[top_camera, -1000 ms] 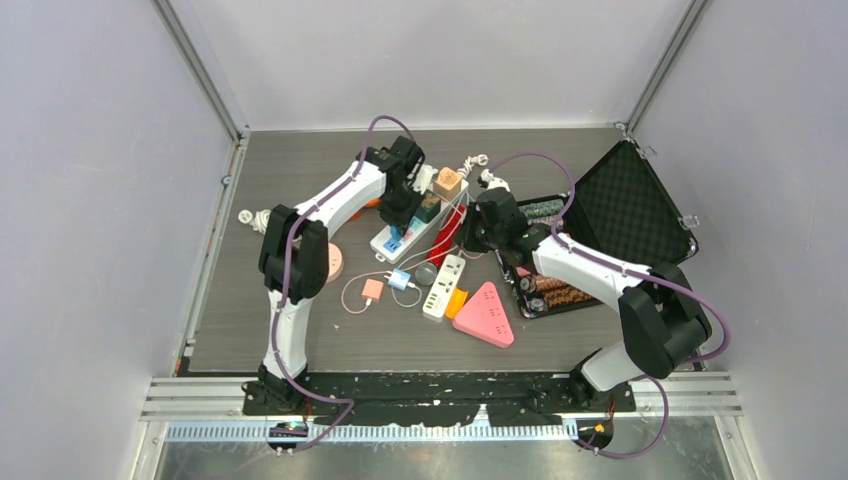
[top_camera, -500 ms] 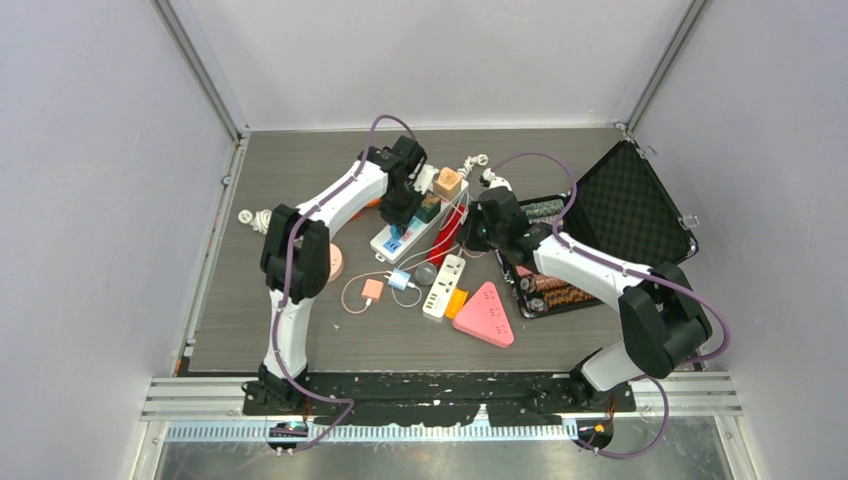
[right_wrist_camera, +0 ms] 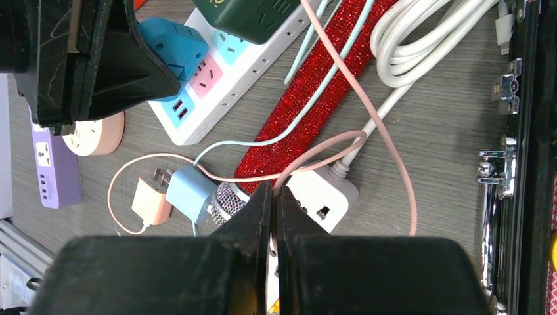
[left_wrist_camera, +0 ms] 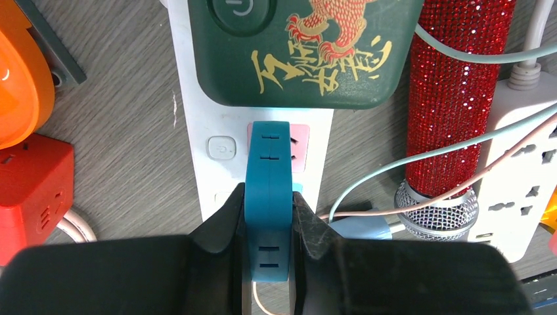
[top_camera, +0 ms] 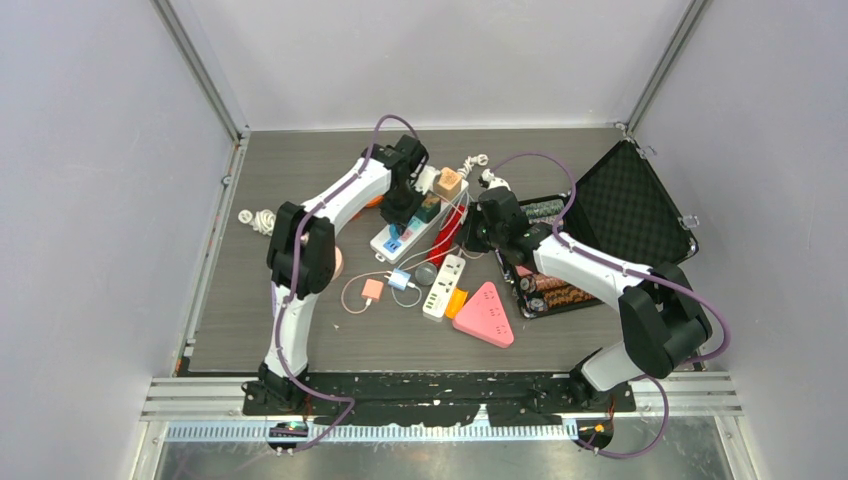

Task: Insert the plug
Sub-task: Insert the plug into the socket.

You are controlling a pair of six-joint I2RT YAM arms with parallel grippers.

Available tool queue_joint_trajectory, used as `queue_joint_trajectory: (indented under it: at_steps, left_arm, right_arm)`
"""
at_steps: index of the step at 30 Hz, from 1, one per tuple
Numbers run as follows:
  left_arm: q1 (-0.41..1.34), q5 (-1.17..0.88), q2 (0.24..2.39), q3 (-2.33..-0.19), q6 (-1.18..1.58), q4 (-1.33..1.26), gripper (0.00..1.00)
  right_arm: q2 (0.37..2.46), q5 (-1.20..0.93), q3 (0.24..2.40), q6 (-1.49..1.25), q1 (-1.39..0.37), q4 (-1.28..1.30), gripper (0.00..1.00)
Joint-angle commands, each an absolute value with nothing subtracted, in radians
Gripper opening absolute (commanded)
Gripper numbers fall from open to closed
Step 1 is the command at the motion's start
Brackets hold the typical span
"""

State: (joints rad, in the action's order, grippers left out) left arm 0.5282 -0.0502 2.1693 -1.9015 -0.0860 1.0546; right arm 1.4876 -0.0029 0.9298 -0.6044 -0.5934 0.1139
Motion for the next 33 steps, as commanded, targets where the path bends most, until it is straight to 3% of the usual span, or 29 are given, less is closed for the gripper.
queue_joint_trajectory:
  at_steps: [1, 9, 18, 27, 33]
  left_arm:
    - [0.528, -0.066, 2.209, -1.879, -0.071, 1.043, 0.00]
    - [0.528, -0.023, 2.240, -1.814, -0.040, 1.024, 0.00]
    - [0.525, 0.137, 2.287, -1.909, -0.026, 1.110, 0.00]
    - [0.524, 0.144, 2.325, -1.975, -0.039, 1.178, 0.00]
    - [0.525, 0.070, 2.251, -1.955, -0.038, 1.110, 0.21]
  right_arm:
    - [1.483, -0.005, 0.970, -0.605, -0.589, 0.107, 0.05]
    - [1.482, -0.005, 0.968, -0.607, -0.589, 0.107, 0.05]
    - [1.478, -0.005, 0.970, -0.612, -0.588, 0.109, 0.05]
    - [1.464, 0.032, 0.967, -0.612, -0.586, 0.110, 0.05]
    - [1.463, 0.033, 0.968, -0.613, -0.586, 0.110, 0.05]
